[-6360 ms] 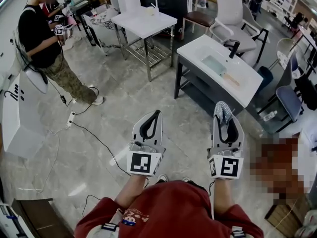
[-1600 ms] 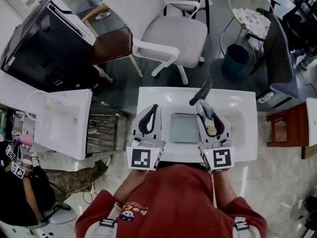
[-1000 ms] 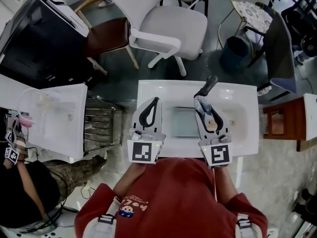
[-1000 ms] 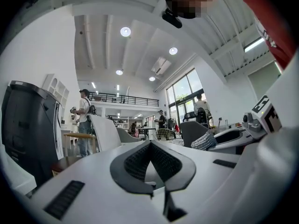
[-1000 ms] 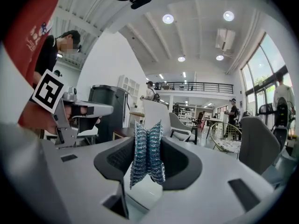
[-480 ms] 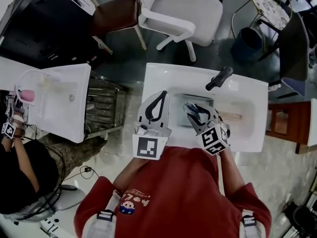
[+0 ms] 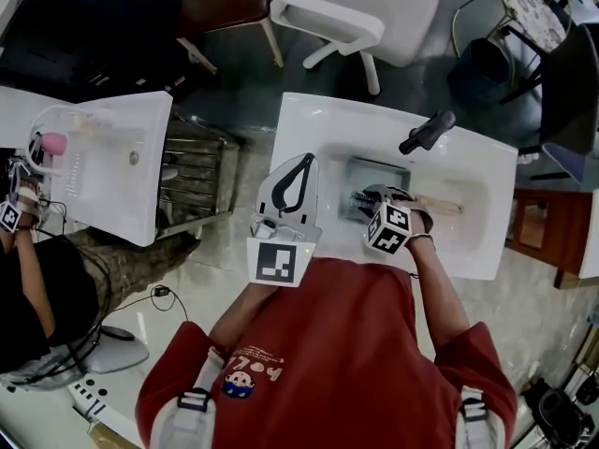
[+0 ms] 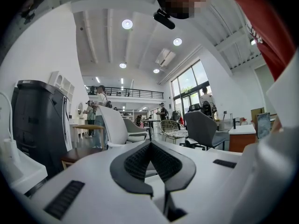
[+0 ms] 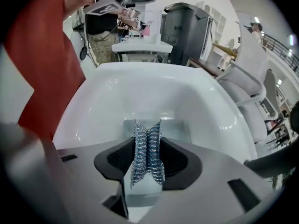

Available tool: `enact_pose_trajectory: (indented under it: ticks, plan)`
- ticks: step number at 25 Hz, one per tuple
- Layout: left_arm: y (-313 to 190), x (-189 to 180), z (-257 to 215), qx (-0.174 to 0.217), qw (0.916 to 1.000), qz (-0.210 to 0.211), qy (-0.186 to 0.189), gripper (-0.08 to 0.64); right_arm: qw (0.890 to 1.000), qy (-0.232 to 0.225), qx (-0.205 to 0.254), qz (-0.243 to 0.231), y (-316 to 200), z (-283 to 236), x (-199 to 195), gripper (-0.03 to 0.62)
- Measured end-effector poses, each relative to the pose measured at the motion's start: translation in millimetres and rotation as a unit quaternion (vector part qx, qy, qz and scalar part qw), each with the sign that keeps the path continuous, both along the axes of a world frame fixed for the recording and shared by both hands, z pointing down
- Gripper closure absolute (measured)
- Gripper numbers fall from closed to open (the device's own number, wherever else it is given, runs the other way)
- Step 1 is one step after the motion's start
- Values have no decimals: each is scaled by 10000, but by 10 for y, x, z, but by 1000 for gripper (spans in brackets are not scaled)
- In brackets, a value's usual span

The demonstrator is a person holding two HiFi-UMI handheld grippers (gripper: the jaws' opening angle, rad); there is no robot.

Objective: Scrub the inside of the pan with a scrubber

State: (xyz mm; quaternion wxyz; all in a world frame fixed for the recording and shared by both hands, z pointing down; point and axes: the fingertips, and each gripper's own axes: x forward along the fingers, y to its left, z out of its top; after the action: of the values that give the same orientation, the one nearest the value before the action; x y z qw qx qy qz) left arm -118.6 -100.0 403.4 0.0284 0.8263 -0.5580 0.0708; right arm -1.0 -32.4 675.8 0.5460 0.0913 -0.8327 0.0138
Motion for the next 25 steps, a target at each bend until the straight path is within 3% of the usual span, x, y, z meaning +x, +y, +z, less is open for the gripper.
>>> enact_pose_trajectory:
  ticks: [4,9,19,25]
  plan:
    - [16,9,13,-28,10000,-20,0,552,9973,164,-618,-370,175,198,-15,417]
    - [16,15,53,-71,10000,-53,-20,552,9925,256,-1022,-625,297,320,-38,417]
    - [32,88,86,-118,9999,11,1,552,9883,350,-1337,-648,351,441,-69,422]
    - [31,103,85,-122,9999,28,13,552,9905,481,-1028,-776,309,463,-92,423]
